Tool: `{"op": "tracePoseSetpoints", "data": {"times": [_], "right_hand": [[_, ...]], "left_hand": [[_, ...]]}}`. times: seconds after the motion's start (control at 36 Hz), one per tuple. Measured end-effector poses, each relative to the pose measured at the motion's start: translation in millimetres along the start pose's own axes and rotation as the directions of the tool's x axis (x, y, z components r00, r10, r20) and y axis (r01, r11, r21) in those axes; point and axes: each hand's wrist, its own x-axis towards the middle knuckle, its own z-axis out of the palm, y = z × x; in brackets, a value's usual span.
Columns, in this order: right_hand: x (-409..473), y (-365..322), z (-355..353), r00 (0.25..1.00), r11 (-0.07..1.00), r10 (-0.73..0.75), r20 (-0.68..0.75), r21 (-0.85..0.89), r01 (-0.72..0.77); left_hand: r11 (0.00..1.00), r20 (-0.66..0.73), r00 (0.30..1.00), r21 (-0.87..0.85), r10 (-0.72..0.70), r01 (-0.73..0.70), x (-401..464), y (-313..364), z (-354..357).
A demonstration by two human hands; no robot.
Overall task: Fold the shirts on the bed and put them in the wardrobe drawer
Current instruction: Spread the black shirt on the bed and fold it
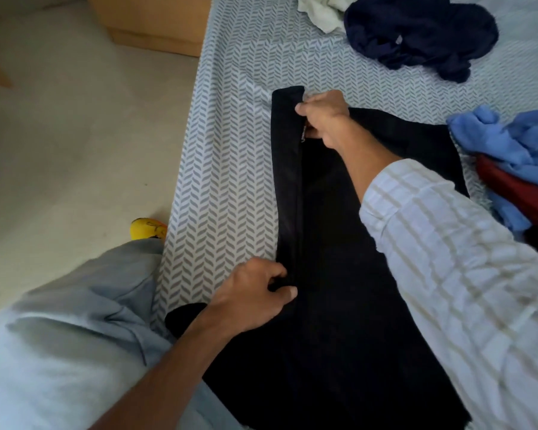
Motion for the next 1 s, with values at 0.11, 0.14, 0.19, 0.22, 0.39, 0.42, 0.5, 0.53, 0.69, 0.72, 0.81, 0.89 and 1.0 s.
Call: {"op": "tracePoseSetpoints", "data": {"times": [0.11, 0.14, 0.19, 0.22, 0.39, 0.42, 0.5, 0.53, 0.69, 0.72, 0.81, 0.89, 1.0], "right_hand": [[-2.3, 22.4, -46.8, 0.998, 0.998, 0.061, -0.017, 0.017, -0.061], [-2.8, 26.8, -57.6, 0.997, 0.997, 0.07, -0.03, 0.015, -0.07], [-2.8, 32.6, -75.2, 0.995, 0.996, 0.089, -0.05, 0.008, -0.088], [-2.6, 35.5, -83.7, 0.994, 0.996, 0.093, -0.06, 0.001, -0.093], [10.5, 47.6, -114.1, 0.991, 0.995, 0.096, -0.089, 0.019, -0.095], [13.1, 49.6, -115.4, 0.991, 0.995, 0.098, -0.096, 0.021, -0.097], [28.8, 57.5, -116.2, 0.988, 0.995, 0.098, -0.121, 0.025, -0.095], [34.0, 59.8, -115.4, 0.987, 0.995, 0.098, -0.128, 0.038, -0.094], [55.7, 67.7, -108.6, 0.984, 0.99, 0.087, -0.159, 0.124, -0.067], [59.1, 70.2, -107.9, 0.982, 0.99, 0.098, -0.16, 0.117, -0.079], [62.0, 72.3, -106.3, 0.976, 0.989, 0.139, -0.165, 0.067, -0.13], [64.9, 68.7, -105.3, 0.972, 0.993, 0.116, -0.203, -0.003, -0.119], [70.8, 67.6, -102.1, 0.969, 0.995, 0.076, -0.234, -0.044, -0.089]], "left_hand": [[0.999, 0.041, 0.998, 0.017, 0.038, -0.039, 2.6, 23.7, 25.7], [0.999, 0.05, 0.998, 0.022, 0.047, -0.048, 3.9, 30.7, 31.4], [0.997, 0.066, 0.996, 0.042, 0.061, -0.064, 6.6, 42.3, 39.8], [0.995, 0.07, 0.995, 0.072, 0.065, -0.07, 8.5, 47.7, 43.6], [0.976, 0.056, 0.997, 0.208, 0.058, -0.068, 26.8, 68.4, 68.7], [0.974, 0.058, 0.997, 0.215, 0.058, -0.069, 28.4, 71.0, 72.4], [0.975, 0.067, 0.996, 0.212, 0.059, -0.072, 35.4, 78.8, 82.2], [0.976, 0.07, 0.996, 0.208, 0.05, -0.064, 38.8, 79.8, 85.3], [0.986, 0.158, 0.987, 0.167, -0.01, -0.016, 49.1, 82.3, 99.3], [0.985, 0.174, 0.985, 0.173, -0.021, -0.009, 49.6, 82.4, 100.6], [0.99, 0.197, 0.98, 0.143, -0.025, -0.004, 52.2, 79.4, 104.2], [0.991, 0.194, 0.981, 0.132, -0.016, -0.01, 53.3, 79.4, 103.4], [0.993, 0.179, 0.984, 0.112, 0.0, -0.02, 57.0, 79.3, 103.3]]}}
